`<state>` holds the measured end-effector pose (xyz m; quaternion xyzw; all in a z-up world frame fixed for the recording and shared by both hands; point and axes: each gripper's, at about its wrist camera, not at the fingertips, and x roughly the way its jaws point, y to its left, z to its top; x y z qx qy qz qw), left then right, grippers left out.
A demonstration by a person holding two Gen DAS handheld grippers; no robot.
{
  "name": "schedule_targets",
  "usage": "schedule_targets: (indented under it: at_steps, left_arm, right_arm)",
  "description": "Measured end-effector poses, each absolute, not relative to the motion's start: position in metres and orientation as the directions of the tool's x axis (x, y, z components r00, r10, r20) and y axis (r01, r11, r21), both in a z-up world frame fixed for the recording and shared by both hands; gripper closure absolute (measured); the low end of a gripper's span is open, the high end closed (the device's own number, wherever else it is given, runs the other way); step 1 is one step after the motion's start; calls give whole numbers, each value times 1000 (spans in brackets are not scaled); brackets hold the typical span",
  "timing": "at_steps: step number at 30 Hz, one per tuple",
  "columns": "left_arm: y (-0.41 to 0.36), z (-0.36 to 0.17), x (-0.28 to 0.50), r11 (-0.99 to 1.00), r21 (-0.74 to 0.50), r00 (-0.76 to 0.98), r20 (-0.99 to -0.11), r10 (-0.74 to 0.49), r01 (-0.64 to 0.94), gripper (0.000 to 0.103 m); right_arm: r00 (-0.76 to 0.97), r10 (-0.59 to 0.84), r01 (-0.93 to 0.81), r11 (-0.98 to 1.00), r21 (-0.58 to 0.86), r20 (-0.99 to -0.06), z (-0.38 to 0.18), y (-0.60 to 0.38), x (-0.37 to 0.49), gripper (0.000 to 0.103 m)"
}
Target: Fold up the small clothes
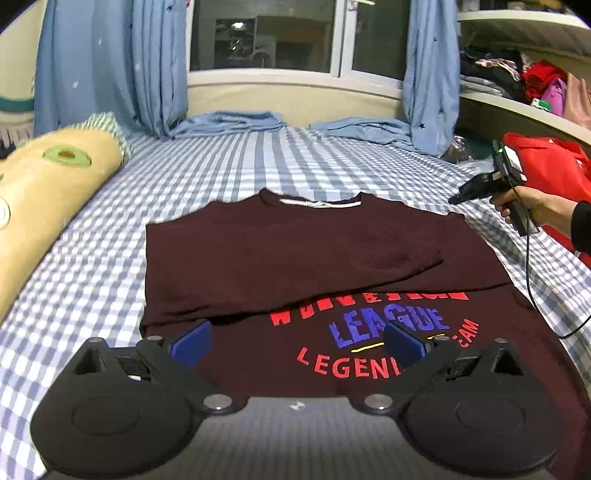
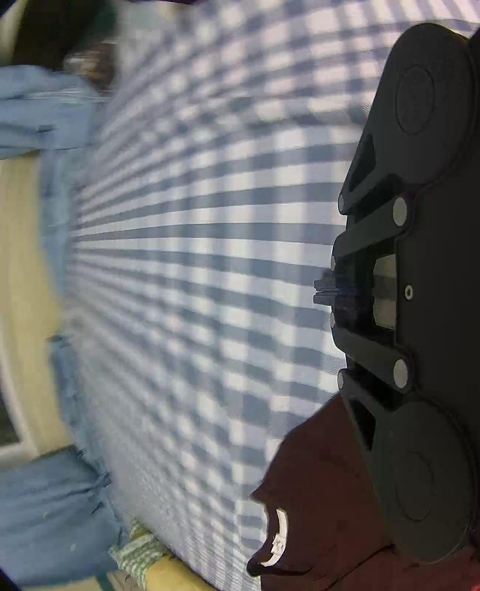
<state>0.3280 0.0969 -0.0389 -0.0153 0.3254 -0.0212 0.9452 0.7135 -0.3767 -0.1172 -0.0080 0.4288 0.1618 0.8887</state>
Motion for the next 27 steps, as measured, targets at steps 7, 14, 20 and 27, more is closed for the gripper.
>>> schedule_targets:
  at_steps: [7, 14, 20, 27]
  left_arm:
    - [89, -31, 331, 994, -88, 799, -591, -107, 68, 2]
    - [85, -31, 322, 995, -72, 801, -592, -95, 65, 2]
    - [99, -22, 306, 997, -78, 812, -580, -61, 19, 2]
    - [101, -21, 294, 997, -79, 818, -573, -56, 13, 2]
  right_arm:
    - [510, 530, -569, 798, 197, -678, -88, -377, 646, 68]
    - [351, 691, -716, 633, 294, -631, -101, -329, 589, 79]
    - [573, 452, -491, 857, 155, -684, -132, -343, 617, 103]
    - [602, 507, -475, 849, 234, -617, -113, -337, 611, 83]
